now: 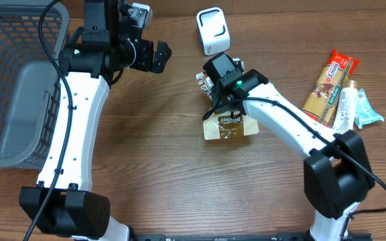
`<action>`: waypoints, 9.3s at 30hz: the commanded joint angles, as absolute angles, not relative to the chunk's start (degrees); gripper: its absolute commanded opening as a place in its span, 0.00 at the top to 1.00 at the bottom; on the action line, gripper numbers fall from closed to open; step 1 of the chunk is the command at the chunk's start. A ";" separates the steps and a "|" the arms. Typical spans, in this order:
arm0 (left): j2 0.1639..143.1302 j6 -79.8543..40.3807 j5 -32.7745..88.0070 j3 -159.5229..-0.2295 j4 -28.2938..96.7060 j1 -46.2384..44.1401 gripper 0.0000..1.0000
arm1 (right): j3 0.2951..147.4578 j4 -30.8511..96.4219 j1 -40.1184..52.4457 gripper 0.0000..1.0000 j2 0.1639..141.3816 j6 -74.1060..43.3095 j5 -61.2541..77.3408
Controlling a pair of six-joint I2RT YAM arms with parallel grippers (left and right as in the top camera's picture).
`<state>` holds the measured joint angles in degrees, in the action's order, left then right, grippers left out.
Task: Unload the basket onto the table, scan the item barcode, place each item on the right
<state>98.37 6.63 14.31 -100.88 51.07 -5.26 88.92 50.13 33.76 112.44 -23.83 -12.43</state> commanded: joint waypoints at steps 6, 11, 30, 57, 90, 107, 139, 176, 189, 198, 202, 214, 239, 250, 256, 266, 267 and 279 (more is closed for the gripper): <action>97.49 7.73 14.44 -101.41 50.96 -5.65 0.00 | 89.62 50.06 33.67 0.92 115.77 -22.00 -9.32; 97.49 7.73 14.44 -101.41 50.96 -5.65 0.00 | 89.65 49.82 33.67 0.73 115.77 -19.31 -9.32; 97.49 7.73 14.44 -101.41 50.96 -5.65 0.00 | 90.98 50.30 33.61 0.49 115.81 -1.67 1.17; 97.49 7.73 14.44 -101.41 50.96 -5.65 0.00 | 85.14 62.06 11.44 0.07 115.77 3.07 35.40; 97.49 7.73 14.44 -101.41 50.96 -5.65 0.00 | 74.85 40.07 20.73 0.16 116.49 -18.04 19.14; 97.49 7.73 14.44 -101.41 50.96 -5.67 0.00 | 75.75 29.63 12.88 0.15 120.99 -14.57 31.22; 97.49 7.73 14.41 -101.41 50.96 -5.67 0.00 | 85.89 26.15 38.94 0.00 121.91 -5.06 -32.67; 97.49 7.73 14.44 -101.41 50.96 -5.67 0.00 | 85.73 33.95 32.93 0.77 127.74 13.56 -29.95; 97.49 7.73 14.44 -101.41 50.96 -5.67 0.00 | 86.02 36.99 33.21 0.96 120.53 7.51 -21.39; 97.49 7.73 14.44 -101.41 50.96 -5.67 0.00 | 85.95 37.80 33.69 0.37 117.23 11.44 -14.98; 97.49 7.73 14.44 -101.41 50.96 -5.67 0.01 | 85.95 37.76 34.50 0.32 117.23 12.34 -13.41; 97.49 7.73 14.44 -101.41 50.96 -5.67 0.00 | 85.84 28.32 36.27 0.24 121.69 12.49 -11.90; 97.49 7.73 14.44 -101.41 50.96 -5.67 0.00 | 86.02 25.93 36.27 0.96 118.61 2.81 -14.37; 97.49 7.73 14.44 -101.41 50.96 -5.67 0.00 | 86.28 40.80 31.29 0.96 99.26 -11.81 28.86; 97.49 7.73 14.44 -101.41 50.96 -5.67 0.00 | 84.44 40.84 27.11 0.96 102.48 -27.64 44.82; 97.49 7.73 14.44 -101.41 50.96 -5.67 0.00 | 82.65 38.39 23.90 0.93 116.95 -24.80 40.91; 97.49 7.73 14.44 -101.41 50.96 -5.67 0.00 | 82.65 38.41 23.05 0.78 117.75 -23.75 38.20; 97.49 7.73 14.44 -101.41 50.96 -5.67 0.00 | 92.07 48.27 16.53 0.27 115.90 -7.20 30.74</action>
